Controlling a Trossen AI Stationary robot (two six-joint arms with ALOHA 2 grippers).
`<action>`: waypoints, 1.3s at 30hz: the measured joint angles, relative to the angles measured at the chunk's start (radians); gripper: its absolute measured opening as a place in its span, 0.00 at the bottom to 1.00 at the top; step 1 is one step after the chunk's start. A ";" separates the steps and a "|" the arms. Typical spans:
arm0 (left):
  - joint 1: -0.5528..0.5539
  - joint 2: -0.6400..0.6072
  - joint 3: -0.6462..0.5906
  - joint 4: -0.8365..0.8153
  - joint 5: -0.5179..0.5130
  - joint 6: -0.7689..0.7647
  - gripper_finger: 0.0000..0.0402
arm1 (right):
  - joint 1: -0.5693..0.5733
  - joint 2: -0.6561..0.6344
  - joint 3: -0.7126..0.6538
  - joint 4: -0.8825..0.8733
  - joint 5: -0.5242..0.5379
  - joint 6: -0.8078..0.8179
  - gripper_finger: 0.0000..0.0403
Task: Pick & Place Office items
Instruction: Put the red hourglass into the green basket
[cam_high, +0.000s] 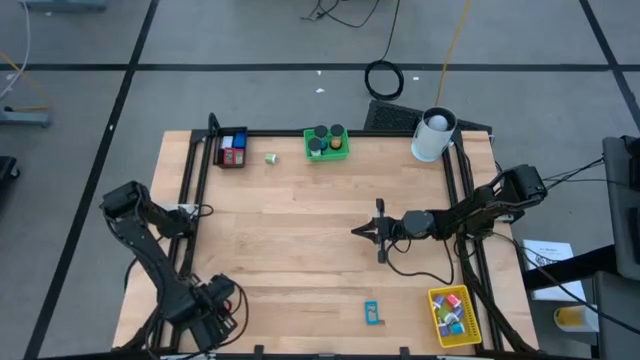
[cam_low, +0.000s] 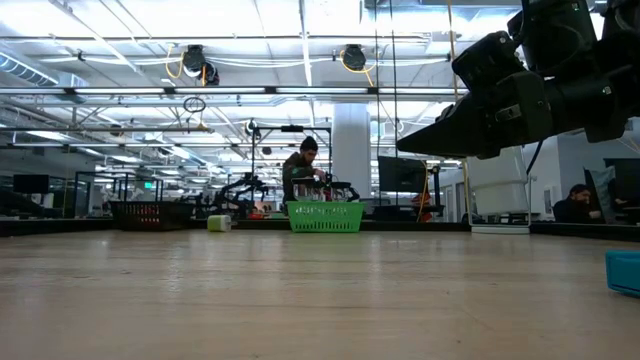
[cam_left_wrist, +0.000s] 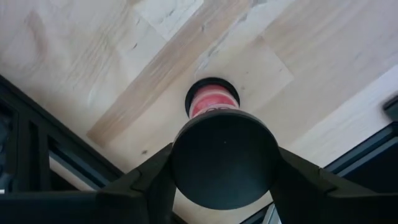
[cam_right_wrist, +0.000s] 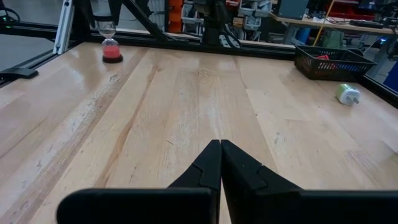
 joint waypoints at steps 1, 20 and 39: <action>0.005 -0.001 0.000 0.001 -0.003 -0.002 0.53 | 0.000 0.000 0.000 0.000 0.000 0.000 0.00; 0.114 -0.013 0.001 0.048 -0.161 -0.008 0.54 | 0.000 0.000 0.000 -0.001 0.000 0.000 0.00; 0.122 -0.013 0.001 0.049 -0.205 0.053 0.67 | 0.000 0.000 0.000 -0.003 0.000 0.000 0.00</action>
